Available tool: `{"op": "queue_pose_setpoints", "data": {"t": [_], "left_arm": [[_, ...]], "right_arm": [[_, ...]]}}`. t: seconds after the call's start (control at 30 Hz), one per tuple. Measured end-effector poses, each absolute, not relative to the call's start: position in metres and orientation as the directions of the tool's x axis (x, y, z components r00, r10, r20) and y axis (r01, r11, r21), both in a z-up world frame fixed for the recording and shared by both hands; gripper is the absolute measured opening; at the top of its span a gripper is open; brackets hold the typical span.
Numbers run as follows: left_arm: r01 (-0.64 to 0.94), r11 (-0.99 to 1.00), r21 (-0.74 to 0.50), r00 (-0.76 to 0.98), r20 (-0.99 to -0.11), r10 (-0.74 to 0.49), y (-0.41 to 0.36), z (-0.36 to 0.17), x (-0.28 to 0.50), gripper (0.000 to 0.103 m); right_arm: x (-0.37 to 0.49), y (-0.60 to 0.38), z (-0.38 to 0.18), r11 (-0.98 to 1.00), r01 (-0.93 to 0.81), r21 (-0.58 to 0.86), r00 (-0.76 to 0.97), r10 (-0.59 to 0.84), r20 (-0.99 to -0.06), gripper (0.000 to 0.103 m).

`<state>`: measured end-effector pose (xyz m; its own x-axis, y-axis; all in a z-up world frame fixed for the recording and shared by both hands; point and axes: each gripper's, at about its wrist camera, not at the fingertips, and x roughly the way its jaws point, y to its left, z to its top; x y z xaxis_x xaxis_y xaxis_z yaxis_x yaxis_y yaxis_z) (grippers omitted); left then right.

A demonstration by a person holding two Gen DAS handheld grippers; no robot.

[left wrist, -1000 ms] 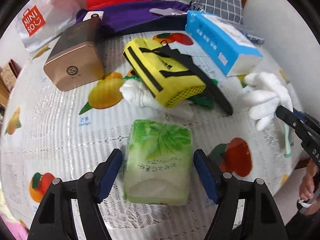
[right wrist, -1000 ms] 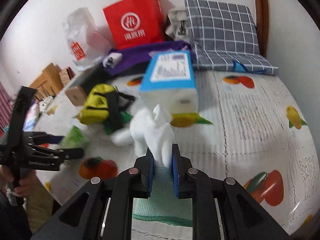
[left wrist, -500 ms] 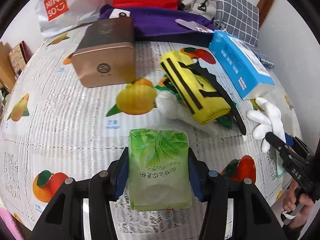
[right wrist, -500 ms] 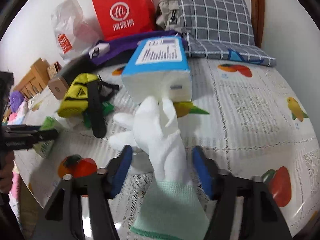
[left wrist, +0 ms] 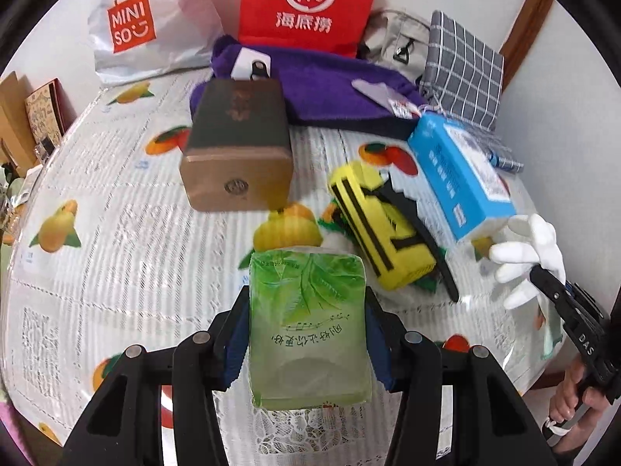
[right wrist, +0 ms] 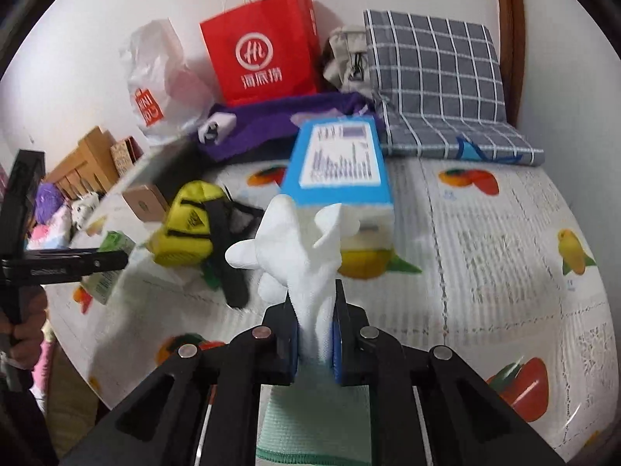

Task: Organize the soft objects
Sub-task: 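Carry the green packet with the left tool while the right tool carries the glove to the towel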

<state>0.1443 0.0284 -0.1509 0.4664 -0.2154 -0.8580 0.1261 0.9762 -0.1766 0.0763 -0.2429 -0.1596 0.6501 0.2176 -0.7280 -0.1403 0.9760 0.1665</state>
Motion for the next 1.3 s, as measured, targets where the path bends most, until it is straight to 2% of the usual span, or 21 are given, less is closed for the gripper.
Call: {"op": "queue_pose_setpoints", "data": {"t": [0.13, 0.7, 1.3], "left_arm": [[0.116, 0.969, -0.218, 0.479, -0.842, -0.247, 0.035, -0.14, 0.152, 0.05], [0.079, 0.975, -0.209, 0.552, -0.805, -0.218, 0.044, -0.095, 0.197, 0.05], [0.039, 0.981, -0.19, 0.573, -0.8, -0.178, 0.05, -0.076, 0.258, 0.05]], "right_arm": [[0.079, -0.238, -0.139, 0.973, -0.163, 0.161, 0.672, 0.229, -0.705, 0.013], [0.134, -0.226, -0.08, 0.954, -0.232, 0.189, 0.711, 0.299, -0.637, 0.013], [0.221, -0.215, -0.058, 0.93, -0.262, 0.257, 0.691, 0.367, -0.623, 0.013]]}}
